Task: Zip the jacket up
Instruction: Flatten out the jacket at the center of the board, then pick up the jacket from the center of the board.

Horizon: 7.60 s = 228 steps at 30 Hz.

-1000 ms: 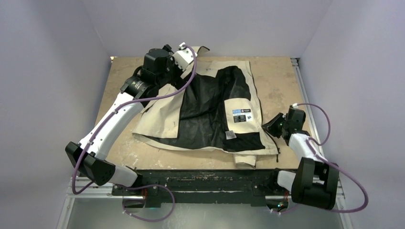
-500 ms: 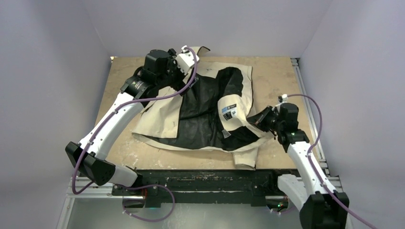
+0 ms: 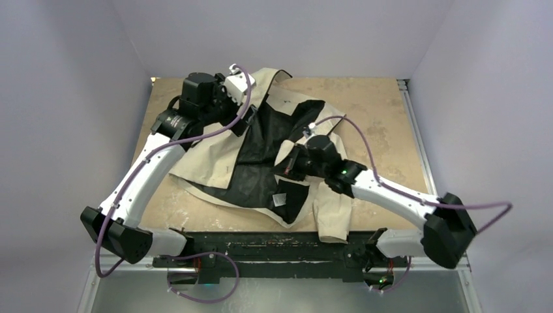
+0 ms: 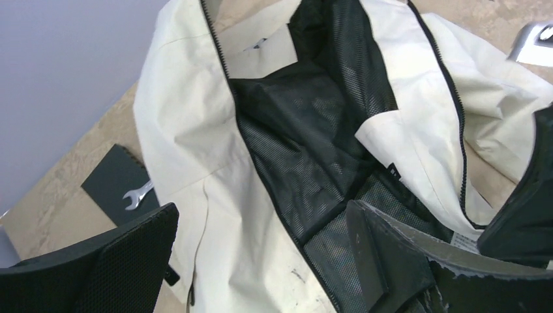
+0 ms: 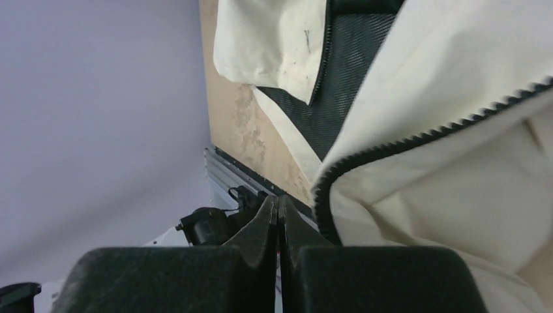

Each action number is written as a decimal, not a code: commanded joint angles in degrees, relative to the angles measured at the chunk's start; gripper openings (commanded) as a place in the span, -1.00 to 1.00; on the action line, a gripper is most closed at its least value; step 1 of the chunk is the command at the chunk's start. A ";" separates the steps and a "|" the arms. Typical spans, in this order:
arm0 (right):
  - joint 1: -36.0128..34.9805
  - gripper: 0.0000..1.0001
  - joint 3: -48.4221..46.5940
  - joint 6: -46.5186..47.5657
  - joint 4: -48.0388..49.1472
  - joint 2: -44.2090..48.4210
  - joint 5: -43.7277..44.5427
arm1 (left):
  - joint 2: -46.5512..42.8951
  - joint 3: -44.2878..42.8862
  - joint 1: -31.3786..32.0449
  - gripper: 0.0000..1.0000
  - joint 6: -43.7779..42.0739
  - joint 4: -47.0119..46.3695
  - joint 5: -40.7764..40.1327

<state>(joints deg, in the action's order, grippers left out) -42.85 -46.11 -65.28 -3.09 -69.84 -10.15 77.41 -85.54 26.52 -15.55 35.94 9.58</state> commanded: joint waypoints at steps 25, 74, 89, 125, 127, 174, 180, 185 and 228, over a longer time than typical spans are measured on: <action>7.98 0.98 -2.72 14.88 -25.20 17.01 18.94 | -1.00 -4.28 -2.97 0.98 0.23 1.52 -1.74; 7.27 -0.93 -2.77 6.29 -8.38 11.77 -11.36 | -5.48 -6.56 -1.93 0.97 -4.47 9.11 7.54; -10.25 -0.06 -15.02 -10.18 13.80 -18.44 2.11 | -15.91 -1.15 -1.79 0.98 -7.12 19.80 3.57; 8.31 0.76 -7.45 13.57 -3.57 -10.99 2.52 | -14.20 31.14 28.21 0.99 -11.34 -6.01 -2.73; 8.31 0.76 -7.73 13.83 -2.37 -12.80 1.88 | -14.13 33.65 31.51 0.99 -10.62 -8.61 -8.53; 22.82 -0.95 -6.53 13.97 3.18 -17.68 8.13 | -34.59 44.23 27.38 -1.00 -11.40 -22.65 -25.01; 24.97 -0.78 1.45 13.69 1.08 -7.21 8.62 | -39.69 45.93 27.36 -1.00 -10.53 -25.62 -26.76; 24.92 -0.14 6.85 17.87 -0.36 0.31 4.33 | -39.32 44.75 27.40 -1.00 -10.93 -29.13 -22.35; -0.03 -0.77 13.23 69.12 49.99 5.02 -3.38 | -38.64 29.16 26.66 -1.00 -3.49 -24.79 -9.39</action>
<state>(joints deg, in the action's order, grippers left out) -42.72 -28.08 2.02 44.80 -68.25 -17.89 39.97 -53.91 53.71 -20.27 12.16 -0.23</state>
